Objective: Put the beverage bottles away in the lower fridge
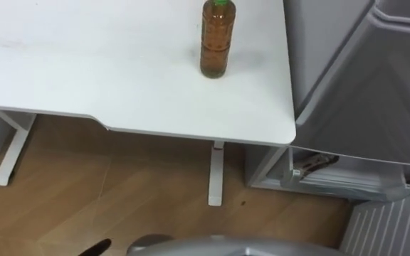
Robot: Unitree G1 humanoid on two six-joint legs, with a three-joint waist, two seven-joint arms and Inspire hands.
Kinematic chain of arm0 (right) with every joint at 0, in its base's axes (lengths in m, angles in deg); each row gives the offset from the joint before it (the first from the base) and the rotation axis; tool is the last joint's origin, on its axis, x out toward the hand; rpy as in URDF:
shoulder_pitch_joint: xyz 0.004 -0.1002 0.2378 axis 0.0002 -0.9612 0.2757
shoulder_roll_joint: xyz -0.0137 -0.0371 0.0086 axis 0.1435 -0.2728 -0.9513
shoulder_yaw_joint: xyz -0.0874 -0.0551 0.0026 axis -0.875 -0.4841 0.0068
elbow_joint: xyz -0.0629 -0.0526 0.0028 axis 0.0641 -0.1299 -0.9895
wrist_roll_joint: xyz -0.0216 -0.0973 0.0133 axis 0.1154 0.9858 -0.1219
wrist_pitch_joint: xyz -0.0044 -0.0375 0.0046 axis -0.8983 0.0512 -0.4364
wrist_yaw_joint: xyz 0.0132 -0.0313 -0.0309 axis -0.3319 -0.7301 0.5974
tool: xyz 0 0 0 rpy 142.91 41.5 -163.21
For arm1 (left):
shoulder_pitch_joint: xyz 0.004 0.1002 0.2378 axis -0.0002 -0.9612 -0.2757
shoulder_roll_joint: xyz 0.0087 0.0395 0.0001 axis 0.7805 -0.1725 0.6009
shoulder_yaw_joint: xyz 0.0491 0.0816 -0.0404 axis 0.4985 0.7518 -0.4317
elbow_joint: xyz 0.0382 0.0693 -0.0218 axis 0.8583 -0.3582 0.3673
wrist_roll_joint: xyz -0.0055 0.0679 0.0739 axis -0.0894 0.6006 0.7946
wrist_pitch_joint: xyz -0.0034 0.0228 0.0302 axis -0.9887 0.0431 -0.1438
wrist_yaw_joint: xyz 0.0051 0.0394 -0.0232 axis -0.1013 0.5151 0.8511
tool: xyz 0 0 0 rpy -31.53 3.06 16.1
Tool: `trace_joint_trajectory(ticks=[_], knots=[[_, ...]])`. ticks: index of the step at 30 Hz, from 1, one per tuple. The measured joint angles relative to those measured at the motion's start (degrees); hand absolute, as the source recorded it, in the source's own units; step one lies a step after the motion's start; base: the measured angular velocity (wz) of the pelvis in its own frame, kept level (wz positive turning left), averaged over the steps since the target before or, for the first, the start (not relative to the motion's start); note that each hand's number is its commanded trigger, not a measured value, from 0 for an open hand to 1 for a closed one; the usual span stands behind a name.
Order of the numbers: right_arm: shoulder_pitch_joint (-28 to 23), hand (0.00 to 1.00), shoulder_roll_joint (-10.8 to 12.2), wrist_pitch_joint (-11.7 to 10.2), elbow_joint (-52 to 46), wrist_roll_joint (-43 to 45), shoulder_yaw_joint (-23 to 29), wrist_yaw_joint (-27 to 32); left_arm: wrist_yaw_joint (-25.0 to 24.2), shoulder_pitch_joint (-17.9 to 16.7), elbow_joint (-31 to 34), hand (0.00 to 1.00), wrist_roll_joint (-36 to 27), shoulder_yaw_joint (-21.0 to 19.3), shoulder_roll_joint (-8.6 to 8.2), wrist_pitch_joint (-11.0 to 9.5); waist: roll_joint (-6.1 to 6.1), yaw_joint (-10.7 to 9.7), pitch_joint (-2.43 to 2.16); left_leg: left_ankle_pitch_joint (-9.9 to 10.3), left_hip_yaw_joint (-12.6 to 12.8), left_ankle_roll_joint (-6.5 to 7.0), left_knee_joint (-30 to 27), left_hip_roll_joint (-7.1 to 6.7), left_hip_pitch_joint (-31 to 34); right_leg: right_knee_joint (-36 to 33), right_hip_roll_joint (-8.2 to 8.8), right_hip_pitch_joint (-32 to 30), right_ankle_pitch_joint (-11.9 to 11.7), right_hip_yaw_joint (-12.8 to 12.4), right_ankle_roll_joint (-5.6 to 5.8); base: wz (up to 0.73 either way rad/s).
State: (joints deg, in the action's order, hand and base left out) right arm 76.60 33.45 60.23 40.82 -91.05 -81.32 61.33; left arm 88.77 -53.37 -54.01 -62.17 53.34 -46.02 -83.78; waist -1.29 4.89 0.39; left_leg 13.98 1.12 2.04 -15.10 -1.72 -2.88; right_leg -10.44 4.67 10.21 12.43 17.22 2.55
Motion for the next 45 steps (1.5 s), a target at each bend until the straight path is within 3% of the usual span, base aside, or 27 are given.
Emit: trace_joint_trajectory(ticks=[2, 5, 9, 14, 16, 20, 22, 27, 35, 40, 45], knots=[[-0.34, 0.0, -0.11, -0.65, -0.11, 0.16, 0.01, -0.06, 2.0, -0.08, 1.77, 0.0, 0.0, -1.3, 0.0, -0.69, 0.42, 0.32, -0.01, -0.04, 0.0, 0.02, 0.2, -0.02, -0.17, -0.03, 0.04, 0.14, 0.0, 0.04, 0.0, -0.03], [-0.58, 0.0, -0.36, -1.03, -0.79, 0.5, 0.08, -0.1, 6.35, -1.24, 9.41, 0.0, -0.02, -4.3, -0.05, -1.15, 0.69, 0.48, -0.03, -0.08, -0.35, -0.02, 0.19, -0.06, -0.15, -0.03, 0.02, -0.14, 0.0, 0.26, 0.0, 0.04], [-0.43, 0.0, -0.39, -1.71, -1.07, 3.6, 0.21, -0.08, 14.24, -1.19, 22.39, 0.0, 0.27, -5.71, -0.21, -5.22, 0.9, 1.56, -0.11, -0.07, -0.91, -0.03, 0.02, -0.14, 0.11, -0.14, -0.02, -0.09, 0.0, 0.69, 0.0, 0.06], [-0.83, 0.0, -0.31, -3.33, -1.58, 7.25, 1.19, -0.21, 21.41, -1.15, 38.07, 0.0, 11.24, -5.64, -0.33, -7.61, 0.89, 1.48, -0.15, -0.06, -2.08, -0.04, -0.26, -0.36, 0.22, 0.05, -0.02, 0.62, 0.0, 1.86, 0.0, 0.13], [-1.15, 0.0, -0.43, -4.16, -1.94, 7.37, 1.08, -0.46, 24.14, -1.25, 47.71, 0.0, 17.81, -5.58, -0.33, -8.5, 0.95, 1.85, -0.22, -0.07, -2.27, -0.04, -0.26, -0.43, 0.18, 0.11, -0.01, 0.75, 0.0, 1.81, 0.0, 0.07], [-1.7, 0.0, -0.49, -5.51, -1.92, 7.52, 1.12, -1.48, 25.65, -1.19, 61.72, 0.0, 30.01, -5.51, -0.08, -9.59, 0.85, 1.69, -0.33, -0.08, -2.78, -0.02, -0.29, -0.72, 0.38, 0.89, 0.02, 0.75, 0.0, 1.86, 0.0, 0.05], [-2.68, 0.0, -0.82, -6.44, -1.89, 7.66, 1.16, -2.59, 25.43, -1.1, 68.48, 0.0, 37.51, -5.35, 0.65, -10.41, 1.1, 1.31, -0.39, -0.09, -2.77, -0.01, -0.3, -0.79, 0.29, 0.94, 0.07, 1.07, 0.0, 1.94, 0.01, 0.0], [-2.67, 0.0, -0.84, -7.35, -1.45, 7.14, 1.61, -3.56, 22.19, -0.46, 78.58, 0.0, 44.41, -2.11, 0.73, -10.5, 1.06, -0.1, -0.5, -0.1, -3.4, 0.02, -0.69, -1.11, 0.12, 2.1, 0.06, 2.31, -0.05, 1.94, 0.1, 0.08], [-1.44, 0.0, -0.85, -8.87, -0.06, 7.51, 1.65, -4.87, 13.57, 5.44, 81.79, 0.0, 45.02, 5.79, 1.28, -11.46, 0.93, -3.22, -0.12, -0.11, -3.61, -0.04, -0.57, -1.06, 0.31, 2.65, -0.14, 2.49, -0.06, 1.71, 0.1, 0.02], [-0.68, 0.0, -0.73, -9.53, 0.22, 7.35, 0.92, -5.22, 4.66, 7.32, 81.79, 0.0, 44.69, 11.24, 1.22, -11.46, 0.98, -4.44, -0.17, -0.11, -2.11, -0.03, -0.66, -0.8, 0.18, 2.56, -0.17, 1.6, -0.07, -0.04, 0.09, -0.13], [0.73, 0.0, -0.3, -9.58, 1.69, 7.39, -0.04, -5.54, -3.5, 8.98, 81.78, 0.0, 42.48, 15.76, 1.22, -11.4, 0.41, -6.22, 0.13, -0.12, -1.31, -0.02, -0.45, -0.76, -0.21, 2.63, -0.16, 1.49, -0.07, -1.95, 0.09, -0.1]])
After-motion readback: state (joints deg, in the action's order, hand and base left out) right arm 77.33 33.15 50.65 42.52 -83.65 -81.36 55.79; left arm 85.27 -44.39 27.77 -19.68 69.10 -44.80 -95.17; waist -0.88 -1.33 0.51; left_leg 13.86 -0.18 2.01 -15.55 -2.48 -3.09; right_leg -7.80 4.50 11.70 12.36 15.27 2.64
